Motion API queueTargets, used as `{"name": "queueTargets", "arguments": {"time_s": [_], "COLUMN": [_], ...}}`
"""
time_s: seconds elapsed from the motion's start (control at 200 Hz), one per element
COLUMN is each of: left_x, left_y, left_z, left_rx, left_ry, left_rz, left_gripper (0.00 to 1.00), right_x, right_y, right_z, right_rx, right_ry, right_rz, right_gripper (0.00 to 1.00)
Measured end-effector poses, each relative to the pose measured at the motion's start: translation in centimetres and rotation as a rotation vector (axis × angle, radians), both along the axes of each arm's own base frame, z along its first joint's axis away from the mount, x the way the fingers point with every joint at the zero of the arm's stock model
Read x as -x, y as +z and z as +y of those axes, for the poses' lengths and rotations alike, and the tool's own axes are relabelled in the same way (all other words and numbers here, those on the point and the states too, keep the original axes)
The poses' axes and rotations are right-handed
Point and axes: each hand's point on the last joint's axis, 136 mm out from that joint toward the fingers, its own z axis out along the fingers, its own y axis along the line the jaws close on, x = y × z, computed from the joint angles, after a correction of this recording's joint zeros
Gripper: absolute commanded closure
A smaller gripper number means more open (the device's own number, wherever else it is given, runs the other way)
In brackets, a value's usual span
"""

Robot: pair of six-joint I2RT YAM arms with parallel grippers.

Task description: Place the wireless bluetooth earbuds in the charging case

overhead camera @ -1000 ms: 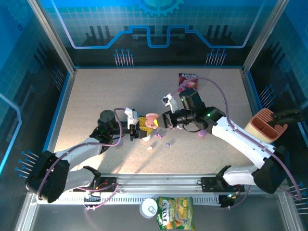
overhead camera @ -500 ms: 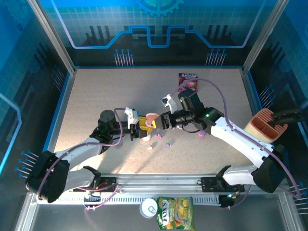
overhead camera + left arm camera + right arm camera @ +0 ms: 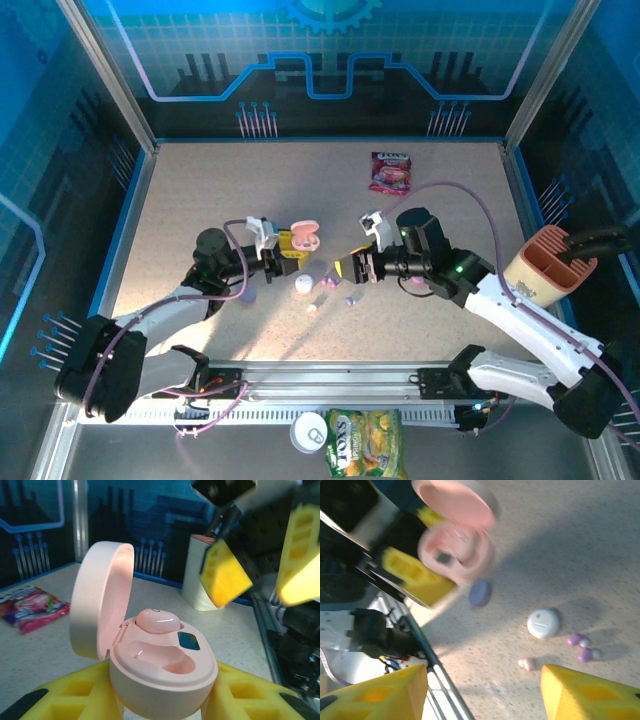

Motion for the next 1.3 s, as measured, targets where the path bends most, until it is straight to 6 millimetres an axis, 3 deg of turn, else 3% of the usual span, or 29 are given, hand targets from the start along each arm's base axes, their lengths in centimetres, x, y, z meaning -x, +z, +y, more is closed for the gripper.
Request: {"name": "queueTargets", "arguments": {"time_s": [0.245, 0.4, 0.52, 0.895, 0.99, 1.296], "left_x": [-1.2, -0.9, -0.7, -1.2, -1.3, -1.3], "left_y": [1.4, 2.7, 3.3, 3.6, 3.8, 3.9], "left_z": [2.0, 2.3, 2.4, 2.9, 2.9, 3.0], "left_rx": [0.054, 0.077, 0.085, 0.089, 0.091, 0.092], "left_ry": [0.075, 0.087, 0.089, 0.117, 0.119, 0.121], "left_rz": [-0.024, -0.055, -0.071, -0.074, -0.078, -0.083], "left_gripper": [0.61, 0.61, 0.61, 0.61, 0.61, 0.61], "right_x": [-0.3, -0.3, 0.9, 4.2, 4.2, 2.2], "right_y": [-9.6, -13.4, -15.9, -19.5, -20.3, -19.9], "right_z": [0.2, 1.9, 3.6, 8.3, 8.8, 9.0], "right_rx": [0.101, 0.136, 0.163, 0.174, 0.17, 0.158], "right_ry": [-0.065, -0.071, -0.047, 0.011, 0.001, -0.044], "right_rz": [0.232, 0.341, 0.42, 0.523, 0.539, 0.51], "right_gripper": [0.42, 0.45, 0.46, 0.47, 0.48, 0.49]}}
